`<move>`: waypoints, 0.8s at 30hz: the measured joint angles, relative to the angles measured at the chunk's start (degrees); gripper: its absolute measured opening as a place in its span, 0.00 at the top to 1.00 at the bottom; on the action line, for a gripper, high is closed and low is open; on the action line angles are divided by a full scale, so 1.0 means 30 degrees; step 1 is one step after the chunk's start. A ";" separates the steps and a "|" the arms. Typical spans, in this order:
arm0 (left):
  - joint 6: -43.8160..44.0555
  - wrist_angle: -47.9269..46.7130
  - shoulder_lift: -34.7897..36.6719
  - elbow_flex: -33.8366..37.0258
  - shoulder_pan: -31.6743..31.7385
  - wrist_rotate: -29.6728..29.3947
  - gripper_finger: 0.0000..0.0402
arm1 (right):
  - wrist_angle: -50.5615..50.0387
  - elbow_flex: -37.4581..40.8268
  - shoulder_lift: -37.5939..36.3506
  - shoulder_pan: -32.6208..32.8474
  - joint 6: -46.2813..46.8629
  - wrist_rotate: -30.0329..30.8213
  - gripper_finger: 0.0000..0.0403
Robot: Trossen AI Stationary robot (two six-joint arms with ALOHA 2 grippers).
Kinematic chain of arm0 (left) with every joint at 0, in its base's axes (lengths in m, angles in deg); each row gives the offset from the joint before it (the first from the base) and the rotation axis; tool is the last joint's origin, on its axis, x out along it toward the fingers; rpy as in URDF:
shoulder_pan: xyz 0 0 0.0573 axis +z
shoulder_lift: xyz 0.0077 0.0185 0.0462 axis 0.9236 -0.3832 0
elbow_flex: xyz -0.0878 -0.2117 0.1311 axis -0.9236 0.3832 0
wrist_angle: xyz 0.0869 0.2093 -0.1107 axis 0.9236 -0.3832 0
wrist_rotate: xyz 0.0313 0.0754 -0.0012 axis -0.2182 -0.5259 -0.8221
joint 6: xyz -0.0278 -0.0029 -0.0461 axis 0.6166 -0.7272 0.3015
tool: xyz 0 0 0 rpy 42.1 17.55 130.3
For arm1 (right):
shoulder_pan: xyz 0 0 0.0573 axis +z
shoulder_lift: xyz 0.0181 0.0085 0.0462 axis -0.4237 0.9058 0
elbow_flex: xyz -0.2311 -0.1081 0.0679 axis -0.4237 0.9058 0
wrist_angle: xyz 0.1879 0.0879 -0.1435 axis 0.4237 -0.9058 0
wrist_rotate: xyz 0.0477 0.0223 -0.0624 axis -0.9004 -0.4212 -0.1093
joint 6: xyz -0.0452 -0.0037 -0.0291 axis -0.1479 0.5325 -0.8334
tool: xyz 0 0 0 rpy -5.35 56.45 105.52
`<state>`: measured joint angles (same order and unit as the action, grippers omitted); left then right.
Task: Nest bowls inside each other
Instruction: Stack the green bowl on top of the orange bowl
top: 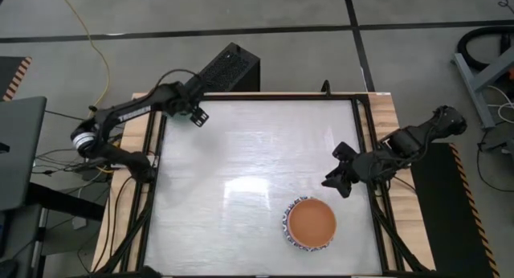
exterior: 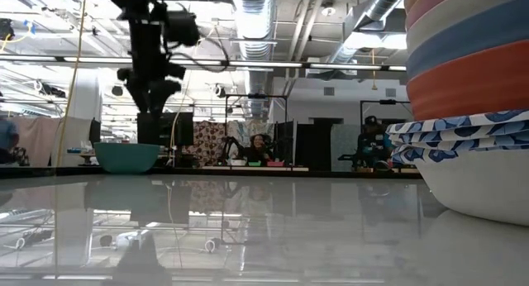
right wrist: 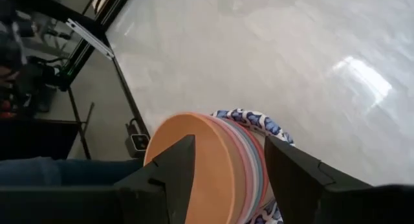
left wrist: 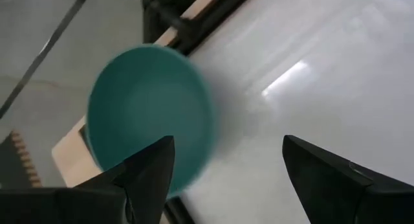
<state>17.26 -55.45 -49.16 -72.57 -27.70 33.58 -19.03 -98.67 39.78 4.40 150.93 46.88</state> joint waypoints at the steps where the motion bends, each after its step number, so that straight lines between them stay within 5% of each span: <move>1: -0.0256 0.0158 -0.0237 0.0000 0.0508 0.0097 0.31 | -0.0005 0.0000 0.0049 0.0000 -0.0013 0.0114 0.49; 7: -0.0632 0.0617 -0.1375 0.0000 0.2476 0.3850 0.31 | 0.0002 -0.0005 0.0453 0.0000 -0.0345 0.0490 0.49; 19: -0.0904 0.1165 -0.4232 0.0007 0.2872 0.3065 0.32 | -0.0013 -0.0007 0.1040 -0.0179 -0.0563 0.0582 0.49; 24: -0.0493 0.1325 -0.6022 0.0015 0.2802 0.3501 0.45 | -0.0005 -0.0007 0.1040 -0.0255 -0.0521 0.0609 0.49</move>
<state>15.78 -51.47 -67.22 -72.53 -19.30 44.09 -19.05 -98.69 42.90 3.64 149.37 48.70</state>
